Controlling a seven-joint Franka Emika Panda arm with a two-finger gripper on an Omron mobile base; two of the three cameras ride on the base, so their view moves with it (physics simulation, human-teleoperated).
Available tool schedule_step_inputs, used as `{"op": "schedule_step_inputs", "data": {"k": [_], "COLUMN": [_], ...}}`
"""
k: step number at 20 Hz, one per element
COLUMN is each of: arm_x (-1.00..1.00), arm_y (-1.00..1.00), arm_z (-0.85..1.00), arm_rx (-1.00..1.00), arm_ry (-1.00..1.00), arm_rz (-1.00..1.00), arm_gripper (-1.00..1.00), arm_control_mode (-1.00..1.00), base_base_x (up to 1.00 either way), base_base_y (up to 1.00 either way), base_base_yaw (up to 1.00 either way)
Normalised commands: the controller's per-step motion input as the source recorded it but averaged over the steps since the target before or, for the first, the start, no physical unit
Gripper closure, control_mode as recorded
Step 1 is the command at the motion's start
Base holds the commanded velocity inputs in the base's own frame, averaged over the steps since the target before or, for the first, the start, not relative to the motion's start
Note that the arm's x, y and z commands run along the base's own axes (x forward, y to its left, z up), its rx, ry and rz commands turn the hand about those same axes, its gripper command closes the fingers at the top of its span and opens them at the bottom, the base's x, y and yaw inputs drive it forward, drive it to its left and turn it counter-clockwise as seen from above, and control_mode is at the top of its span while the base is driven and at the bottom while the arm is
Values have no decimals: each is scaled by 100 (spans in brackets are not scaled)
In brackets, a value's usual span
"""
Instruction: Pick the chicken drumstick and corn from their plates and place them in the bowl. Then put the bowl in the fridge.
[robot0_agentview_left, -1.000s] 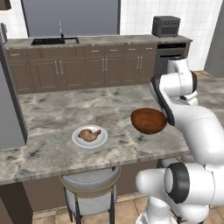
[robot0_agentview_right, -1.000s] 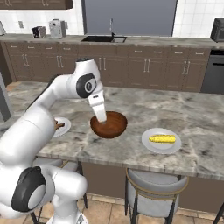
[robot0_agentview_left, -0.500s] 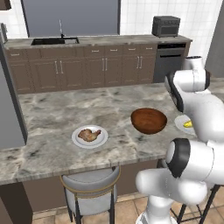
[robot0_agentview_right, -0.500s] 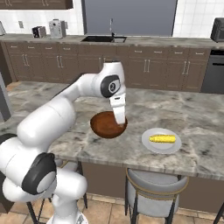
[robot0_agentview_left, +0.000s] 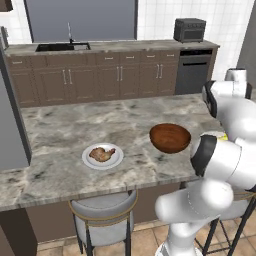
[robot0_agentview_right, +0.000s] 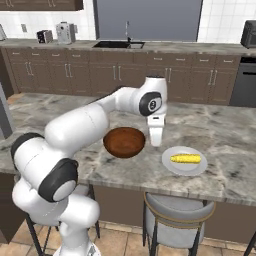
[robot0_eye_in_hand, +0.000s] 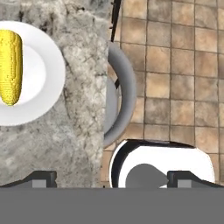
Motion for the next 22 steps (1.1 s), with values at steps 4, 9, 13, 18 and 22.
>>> {"op": "schedule_step_inputs", "data": {"k": [4, 9, 13, 18, 22], "arm_x": [25, 35, 35, 38, 40], "arm_y": [-43, -30, -19, -9, -7], "arm_z": [-27, -31, -36, -39, -38], "arm_rx": [4, 0, 0, 0, 0], "arm_ry": [2, 0, 0, 0, 0], "arm_rz": [-6, -4, -1, 0, 0], "arm_gripper": [-100, -100, -100, -100, -100], "arm_control_mode": [-100, -100, -100, -100, -100], "base_base_x": [0, 0, 0, 0, 0], "base_base_y": [0, 0, 0, 0, 0], "base_base_yaw": [0, 0, 0, 0, 0]}}
